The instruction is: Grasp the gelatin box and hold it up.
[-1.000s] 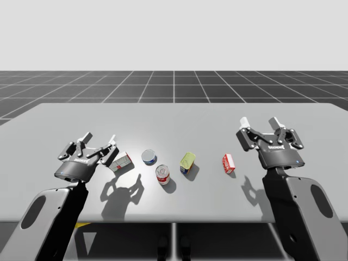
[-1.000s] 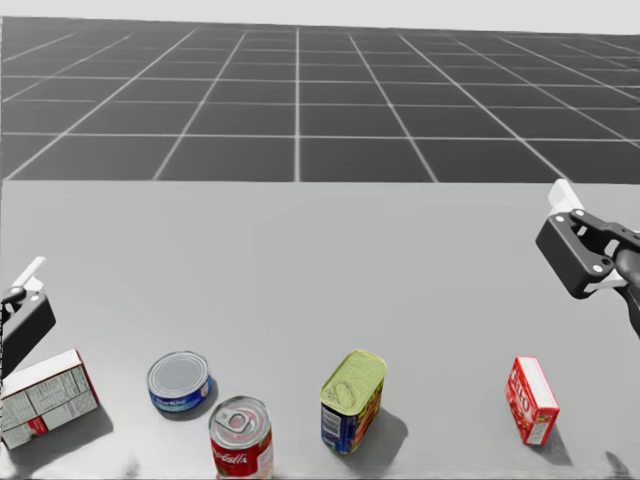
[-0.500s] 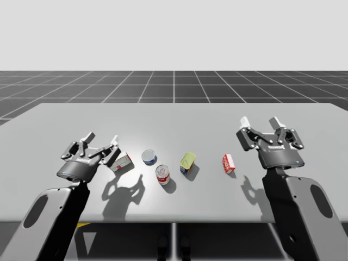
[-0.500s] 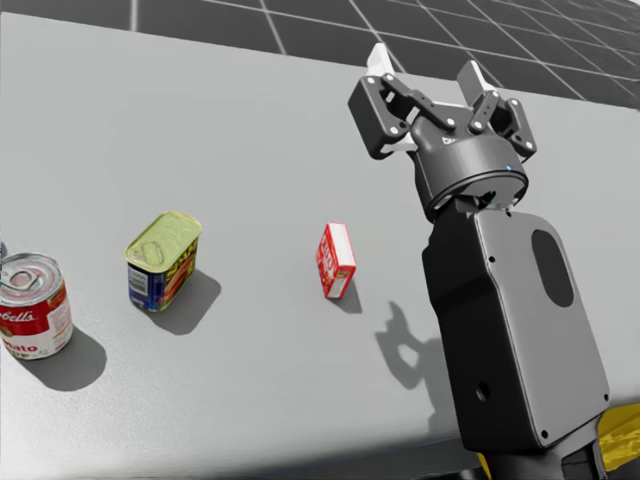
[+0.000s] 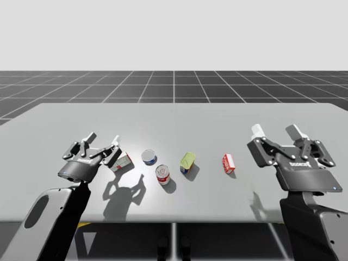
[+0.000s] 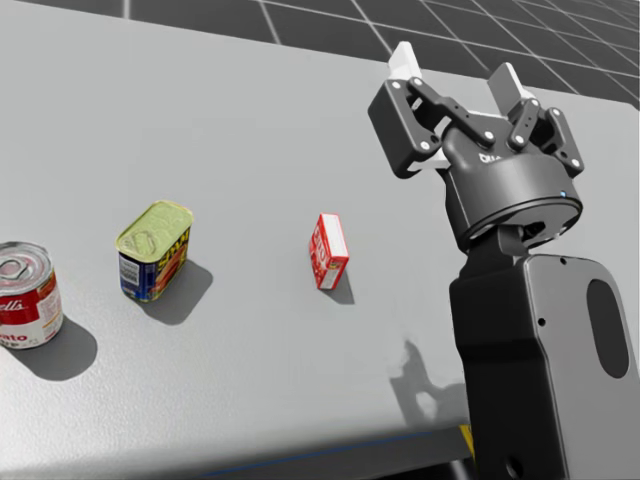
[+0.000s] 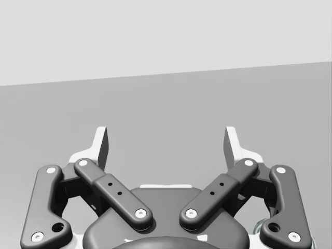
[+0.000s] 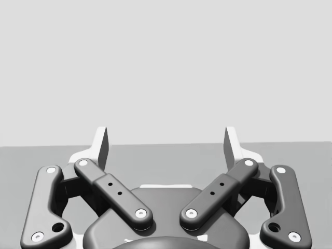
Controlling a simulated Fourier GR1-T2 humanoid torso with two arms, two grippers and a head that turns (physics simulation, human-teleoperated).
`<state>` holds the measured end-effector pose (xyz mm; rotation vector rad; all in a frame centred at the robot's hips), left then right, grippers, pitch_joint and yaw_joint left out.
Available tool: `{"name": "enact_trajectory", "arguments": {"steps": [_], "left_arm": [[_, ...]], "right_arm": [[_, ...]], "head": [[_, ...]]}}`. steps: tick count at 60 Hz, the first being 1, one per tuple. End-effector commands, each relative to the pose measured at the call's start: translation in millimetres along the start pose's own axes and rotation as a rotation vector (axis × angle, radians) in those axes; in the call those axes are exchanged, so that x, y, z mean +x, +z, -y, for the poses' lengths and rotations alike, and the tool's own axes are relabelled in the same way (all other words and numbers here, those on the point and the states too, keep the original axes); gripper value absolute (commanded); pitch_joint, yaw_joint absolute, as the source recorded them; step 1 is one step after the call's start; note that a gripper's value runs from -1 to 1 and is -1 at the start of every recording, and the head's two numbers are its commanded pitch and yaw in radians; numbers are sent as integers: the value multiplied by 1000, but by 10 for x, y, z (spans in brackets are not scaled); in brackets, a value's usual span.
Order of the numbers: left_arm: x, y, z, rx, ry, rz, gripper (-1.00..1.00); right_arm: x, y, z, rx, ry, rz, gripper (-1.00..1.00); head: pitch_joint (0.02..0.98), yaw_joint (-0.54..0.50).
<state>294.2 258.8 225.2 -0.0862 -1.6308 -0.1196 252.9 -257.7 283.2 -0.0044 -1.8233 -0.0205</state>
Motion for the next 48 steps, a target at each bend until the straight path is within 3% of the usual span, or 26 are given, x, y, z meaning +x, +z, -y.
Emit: {"name": "enact_trajectory", "arguments": {"steps": [1,6,10,17,19,30,41,48], "left_arm": [[0,4,4,-3,2,-2,-1000],[0,4,7,-3,2,-1,-1000],[-2,3,12,-2,2,-2,-1000],[-3,4,17,0,1,-3,-1000],[-4,5,18,0,0,-2,-1000],[-7,8,21,1,-3,-1,-1000],[-12,9,27,3,-5,-3,-1000],[-15,10,28,3,-7,-3,-1000]], "right_arm": [[24,327,-32,34,7,-40,-1000],[-30,454,-50,69,5,-75,-1000],[-98,561,-63,82,24,-102,-1000],[-233,710,-84,88,31,-137,-1000],[-280,749,-99,89,21,-153,-1000],[-620,875,-195,133,23,-224,-1000],[-882,867,-264,143,-16,-283,-1000],[-1024,813,-282,136,-22,-318,-1000]], "head": [[832,-386],[832,-384],[834,-382],[837,-381],[838,-382],[841,-379],[845,-374],[850,-373]]}}
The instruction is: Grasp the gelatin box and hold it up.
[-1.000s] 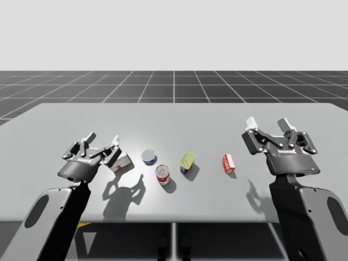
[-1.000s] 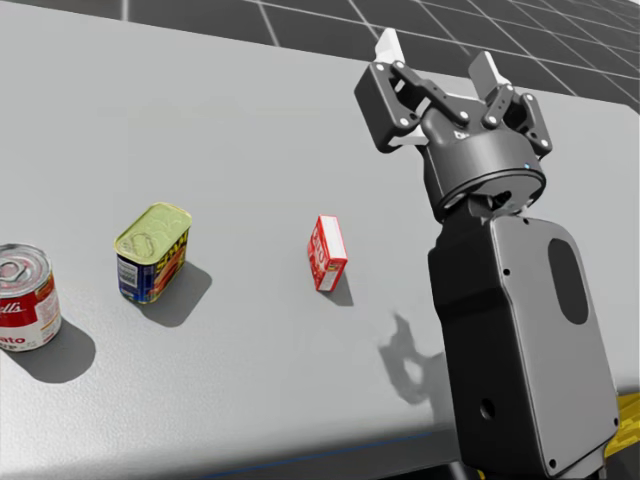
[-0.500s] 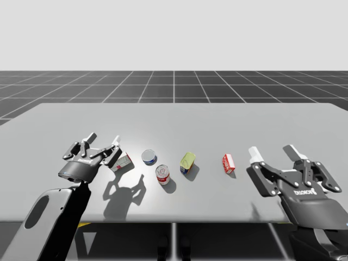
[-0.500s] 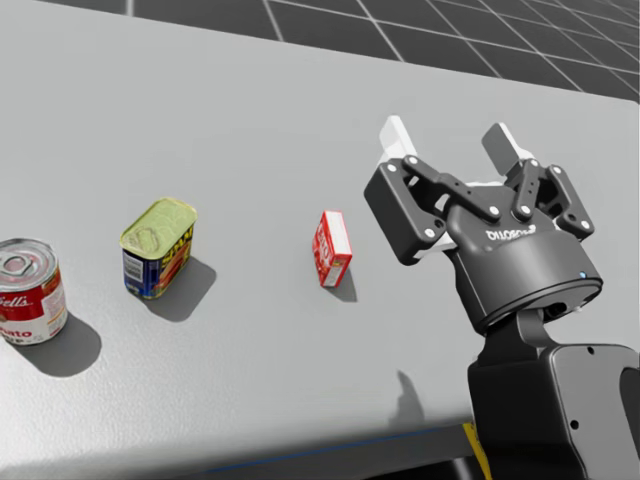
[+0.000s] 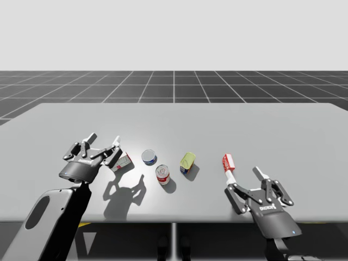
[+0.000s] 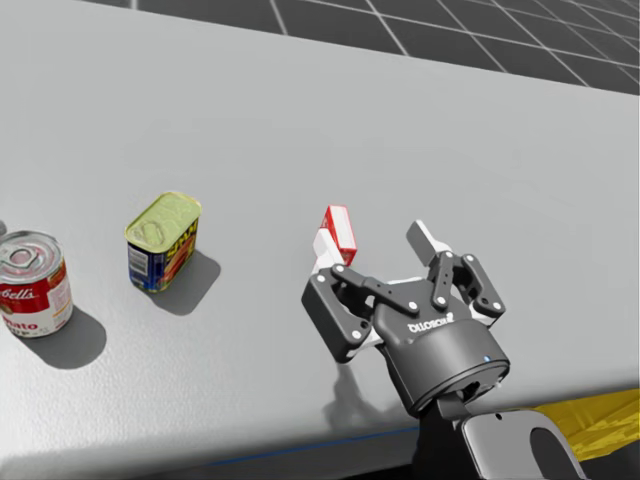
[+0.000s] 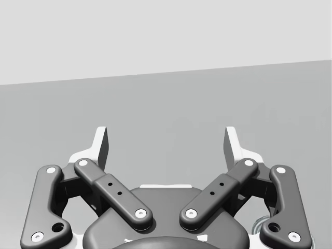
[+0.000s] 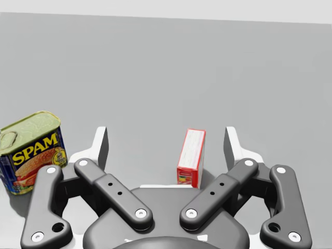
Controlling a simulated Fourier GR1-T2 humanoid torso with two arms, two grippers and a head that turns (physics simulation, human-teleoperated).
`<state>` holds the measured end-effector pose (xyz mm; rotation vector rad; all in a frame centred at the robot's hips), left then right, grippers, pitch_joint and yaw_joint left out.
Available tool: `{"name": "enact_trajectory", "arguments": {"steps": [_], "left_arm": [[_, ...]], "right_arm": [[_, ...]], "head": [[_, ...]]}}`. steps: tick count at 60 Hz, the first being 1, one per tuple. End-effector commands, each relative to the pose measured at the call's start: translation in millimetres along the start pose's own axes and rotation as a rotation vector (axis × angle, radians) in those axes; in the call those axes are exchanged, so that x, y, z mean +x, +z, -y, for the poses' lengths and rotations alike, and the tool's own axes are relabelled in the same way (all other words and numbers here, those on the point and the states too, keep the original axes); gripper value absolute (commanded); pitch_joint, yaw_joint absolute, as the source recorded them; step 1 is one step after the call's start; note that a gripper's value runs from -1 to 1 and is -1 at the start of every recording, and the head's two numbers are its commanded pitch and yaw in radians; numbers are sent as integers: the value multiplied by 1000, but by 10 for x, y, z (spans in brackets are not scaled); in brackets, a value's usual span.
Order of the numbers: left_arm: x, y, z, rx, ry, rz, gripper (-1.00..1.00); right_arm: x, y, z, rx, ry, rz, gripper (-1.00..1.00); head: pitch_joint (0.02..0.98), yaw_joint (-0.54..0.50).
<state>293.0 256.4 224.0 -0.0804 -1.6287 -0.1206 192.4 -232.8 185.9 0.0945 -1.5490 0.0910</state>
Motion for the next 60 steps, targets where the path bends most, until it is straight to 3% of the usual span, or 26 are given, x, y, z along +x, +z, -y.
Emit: {"name": "enact_trajectory", "arguments": {"steps": [1,15,18,24,38,45,46,47,48,49,51,60], "left_arm": [[-4,0,3,1,-3,-1,-1000],[-7,-1,6,1,-3,-2,-1000],[-8,-3,7,1,-3,-3,-1000],[-8,-3,5,1,-2,-3,-1000],[-9,-4,5,5,-3,-3,-1000],[-8,-5,7,9,-3,-4,-1000],[-9,-5,8,9,-3,-4,-1000],[-9,-4,9,9,-3,-4,-1000],[-9,-4,9,9,-3,-4,-1000],[-9,-6,9,8,-3,-5,-1000],[-9,-6,10,8,-3,-5,-1000],[-9,-9,9,10,-4,-5,-1000]], "right_arm": [[-228,-99,-43,3,-17,-47,-1000],[-402,-321,-30,-52,-3,-105,-1000],[-437,-383,-24,-70,19,-106,-1000],[-472,-471,-14,-93,30,-115,-1000],[-590,-632,28,-128,12,-167,-1000],[-650,-641,52,-111,48,-188,-1000],[-661,-639,55,-112,48,-195,-753],[-665,-637,54,-115,45,-201,-214],[-670,-636,52,-119,44,-207,-214],[-691,-633,49,-124,56,-203,703],[-701,-632,49,-128,57,-201,947],[-720,-631,59,-141,56,-199,1000]], "head": [[850,-373],[856,-368],[857,-367],[858,-367],[854,-365],[851,-366],[849,-367],[849,-367],[849,-368],[848,-369],[847,-369],[788,-365]]}}
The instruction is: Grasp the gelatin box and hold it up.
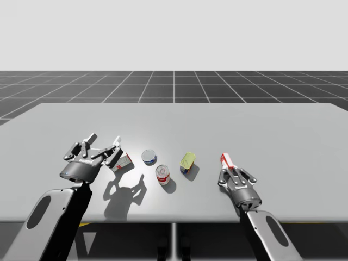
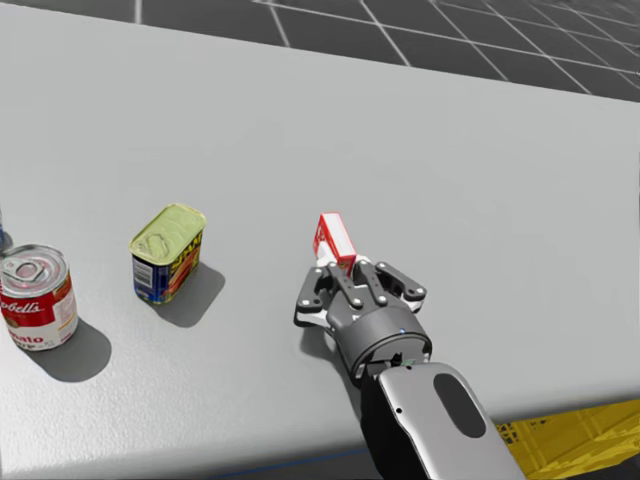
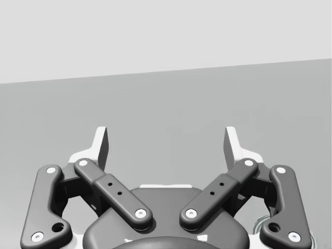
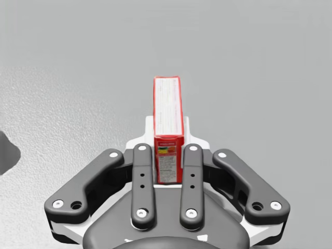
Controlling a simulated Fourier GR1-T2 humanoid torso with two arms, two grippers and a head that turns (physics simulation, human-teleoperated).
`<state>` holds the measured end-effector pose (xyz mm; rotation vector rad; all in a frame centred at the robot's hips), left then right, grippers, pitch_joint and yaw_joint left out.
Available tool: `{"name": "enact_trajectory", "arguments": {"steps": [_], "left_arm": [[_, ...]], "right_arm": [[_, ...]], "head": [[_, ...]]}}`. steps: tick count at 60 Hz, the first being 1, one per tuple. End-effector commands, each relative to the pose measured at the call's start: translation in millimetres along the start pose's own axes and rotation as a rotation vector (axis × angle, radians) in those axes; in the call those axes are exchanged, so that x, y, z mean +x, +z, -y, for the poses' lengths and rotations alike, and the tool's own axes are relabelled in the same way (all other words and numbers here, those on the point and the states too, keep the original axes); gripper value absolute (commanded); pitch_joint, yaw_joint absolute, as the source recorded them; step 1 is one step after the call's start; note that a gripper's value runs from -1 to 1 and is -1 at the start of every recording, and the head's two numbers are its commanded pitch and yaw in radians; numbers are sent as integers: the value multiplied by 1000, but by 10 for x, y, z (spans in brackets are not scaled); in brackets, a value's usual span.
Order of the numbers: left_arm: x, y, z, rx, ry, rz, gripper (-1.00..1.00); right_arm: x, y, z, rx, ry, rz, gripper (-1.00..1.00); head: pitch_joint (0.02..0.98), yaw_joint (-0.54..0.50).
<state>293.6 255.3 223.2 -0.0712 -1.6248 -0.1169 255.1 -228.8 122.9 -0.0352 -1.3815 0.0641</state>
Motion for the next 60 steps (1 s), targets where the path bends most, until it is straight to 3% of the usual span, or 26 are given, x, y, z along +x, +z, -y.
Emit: {"name": "enact_trajectory", "arguments": {"steps": [1,14,31,44,60], "left_arm": [[-2,-3,-1,2,-1,-1,-1000],[-7,-8,5,1,-3,-1,-1000],[-11,-4,2,2,-1,-2,-1000],[-11,-2,-4,1,1,-4,-1000],[-5,1,-9,3,7,-4,-1000]], "right_arm": [[-104,-11,17,-41,-3,-27,1000],[-129,-12,33,-56,-13,-15,1000],[-106,-22,50,-68,-23,-3,1000],[182,-11,94,-70,3,59,1000],[840,77,191,-88,31,204,1000]], "head": [[776,-365],[569,-365],[473,-372],[462,-371],[487,-382]]}}
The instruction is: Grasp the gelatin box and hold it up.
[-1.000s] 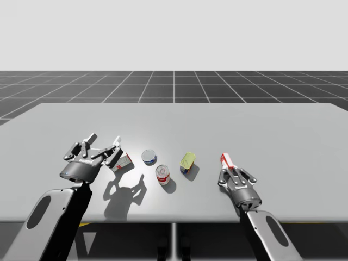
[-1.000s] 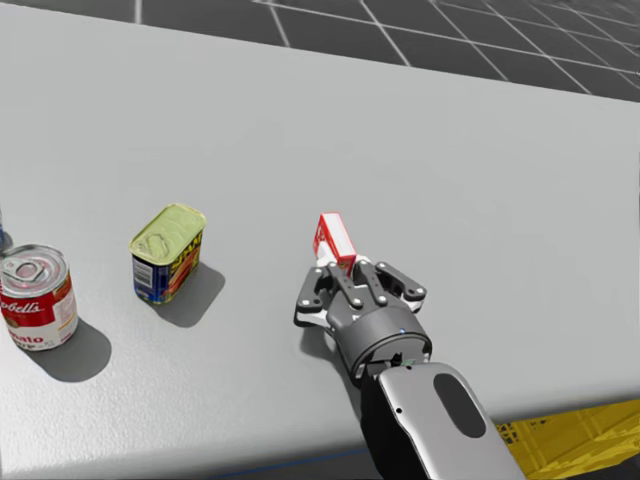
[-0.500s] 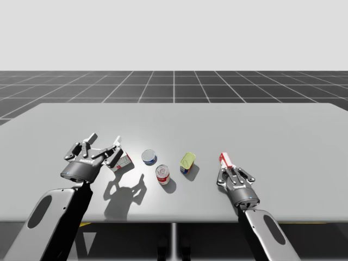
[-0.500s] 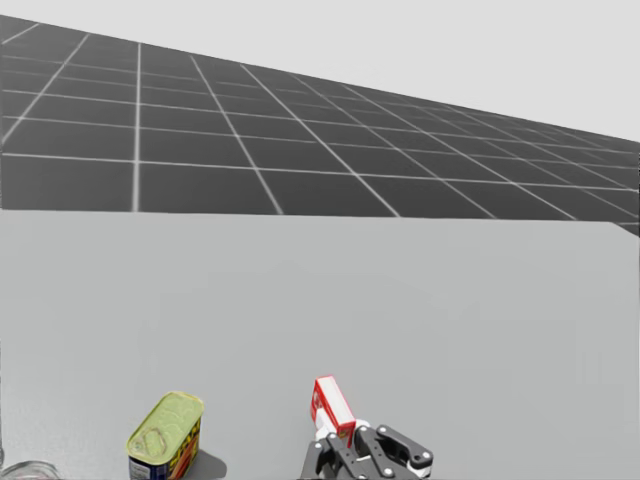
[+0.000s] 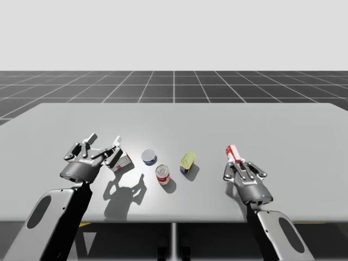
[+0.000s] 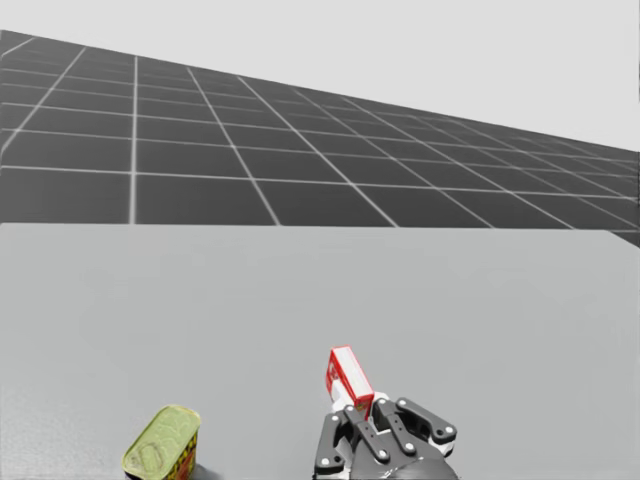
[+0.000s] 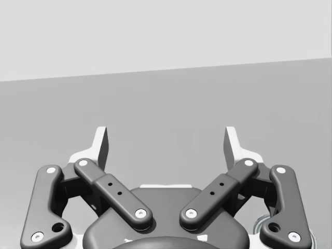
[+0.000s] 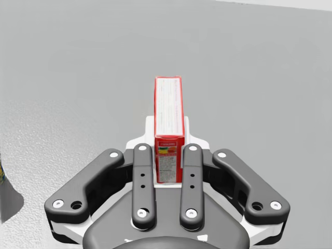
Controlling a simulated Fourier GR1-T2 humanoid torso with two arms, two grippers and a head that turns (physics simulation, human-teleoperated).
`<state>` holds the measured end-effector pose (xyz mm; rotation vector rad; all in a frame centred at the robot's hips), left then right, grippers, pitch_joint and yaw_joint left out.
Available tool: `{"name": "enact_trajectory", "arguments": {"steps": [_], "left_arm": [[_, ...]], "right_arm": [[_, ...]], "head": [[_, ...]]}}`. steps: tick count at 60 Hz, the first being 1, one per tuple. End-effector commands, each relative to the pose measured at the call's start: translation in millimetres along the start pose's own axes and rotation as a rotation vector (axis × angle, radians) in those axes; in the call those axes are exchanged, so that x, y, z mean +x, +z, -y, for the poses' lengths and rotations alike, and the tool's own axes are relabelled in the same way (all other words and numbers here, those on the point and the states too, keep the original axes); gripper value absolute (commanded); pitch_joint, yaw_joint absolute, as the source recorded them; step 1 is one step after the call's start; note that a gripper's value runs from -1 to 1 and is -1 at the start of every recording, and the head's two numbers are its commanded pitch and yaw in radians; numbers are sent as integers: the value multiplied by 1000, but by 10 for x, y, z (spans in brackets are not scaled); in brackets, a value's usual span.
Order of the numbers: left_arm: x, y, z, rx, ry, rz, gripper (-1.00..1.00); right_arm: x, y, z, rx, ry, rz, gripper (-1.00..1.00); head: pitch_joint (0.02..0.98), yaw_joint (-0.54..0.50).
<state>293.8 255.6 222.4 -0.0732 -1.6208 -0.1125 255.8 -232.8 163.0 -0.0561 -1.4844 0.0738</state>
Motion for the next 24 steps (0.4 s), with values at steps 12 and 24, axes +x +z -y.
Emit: {"name": "enact_trajectory", "arguments": {"steps": [12,24], "left_arm": [[11,5,-11,0,13,1,-1000],[14,6,-22,-1,19,2,-1000]], "right_arm": [[864,-65,133,-84,61,198,1000],[1234,-46,148,-111,116,309,1000]], "head": [[490,-393],[489,-393]]}}
